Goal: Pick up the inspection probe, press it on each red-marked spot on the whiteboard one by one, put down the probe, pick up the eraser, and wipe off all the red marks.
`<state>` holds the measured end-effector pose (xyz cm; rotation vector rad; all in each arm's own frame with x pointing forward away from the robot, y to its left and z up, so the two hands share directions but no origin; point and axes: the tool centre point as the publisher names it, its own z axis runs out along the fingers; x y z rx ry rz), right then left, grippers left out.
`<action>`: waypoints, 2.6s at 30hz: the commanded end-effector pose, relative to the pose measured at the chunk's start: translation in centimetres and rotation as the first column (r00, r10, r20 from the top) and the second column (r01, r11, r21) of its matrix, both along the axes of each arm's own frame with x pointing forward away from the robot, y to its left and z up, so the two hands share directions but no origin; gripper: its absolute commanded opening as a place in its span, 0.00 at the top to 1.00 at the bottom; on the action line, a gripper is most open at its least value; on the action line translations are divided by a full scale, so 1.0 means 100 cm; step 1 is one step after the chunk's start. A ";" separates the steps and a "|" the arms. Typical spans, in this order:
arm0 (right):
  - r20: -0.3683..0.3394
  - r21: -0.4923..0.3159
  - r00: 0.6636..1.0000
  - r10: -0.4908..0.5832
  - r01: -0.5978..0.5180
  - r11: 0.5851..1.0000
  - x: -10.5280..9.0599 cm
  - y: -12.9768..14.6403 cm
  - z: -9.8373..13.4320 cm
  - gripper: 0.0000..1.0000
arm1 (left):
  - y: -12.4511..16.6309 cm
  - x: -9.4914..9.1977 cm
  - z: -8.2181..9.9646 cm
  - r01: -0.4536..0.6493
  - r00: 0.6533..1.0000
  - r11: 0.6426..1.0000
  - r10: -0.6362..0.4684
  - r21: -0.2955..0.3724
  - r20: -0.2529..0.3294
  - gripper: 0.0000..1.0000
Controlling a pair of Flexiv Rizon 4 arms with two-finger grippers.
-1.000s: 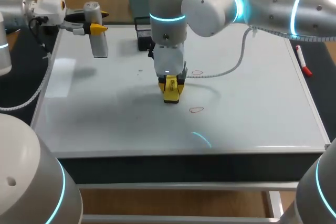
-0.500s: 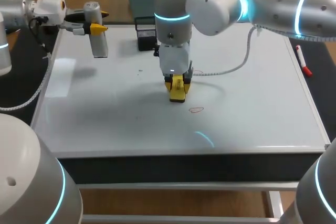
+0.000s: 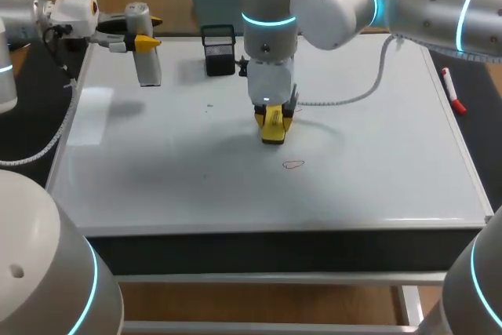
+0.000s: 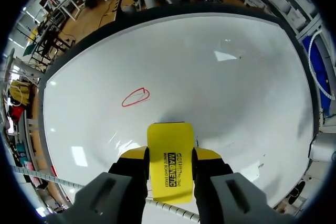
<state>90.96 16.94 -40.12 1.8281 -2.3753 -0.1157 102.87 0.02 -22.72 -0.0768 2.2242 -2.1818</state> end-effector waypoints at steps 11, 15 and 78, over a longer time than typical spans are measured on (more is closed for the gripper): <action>0.052 0.059 0.994 -0.100 0.097 0.994 0.037 -0.062 0.048 1.00 | 0.000 -0.001 0.002 -0.002 1.000 1.000 0.002 0.002 0.000 1.00; 0.048 0.085 0.982 -0.185 0.181 0.980 0.054 -0.097 0.054 1.00 | 0.000 -0.001 0.002 -0.002 1.000 1.000 0.002 0.002 0.000 1.00; 0.053 0.008 0.866 -0.497 0.498 0.867 0.117 -0.270 0.049 1.00 | 0.000 -0.001 0.002 -0.002 1.000 1.000 0.002 0.002 0.000 1.00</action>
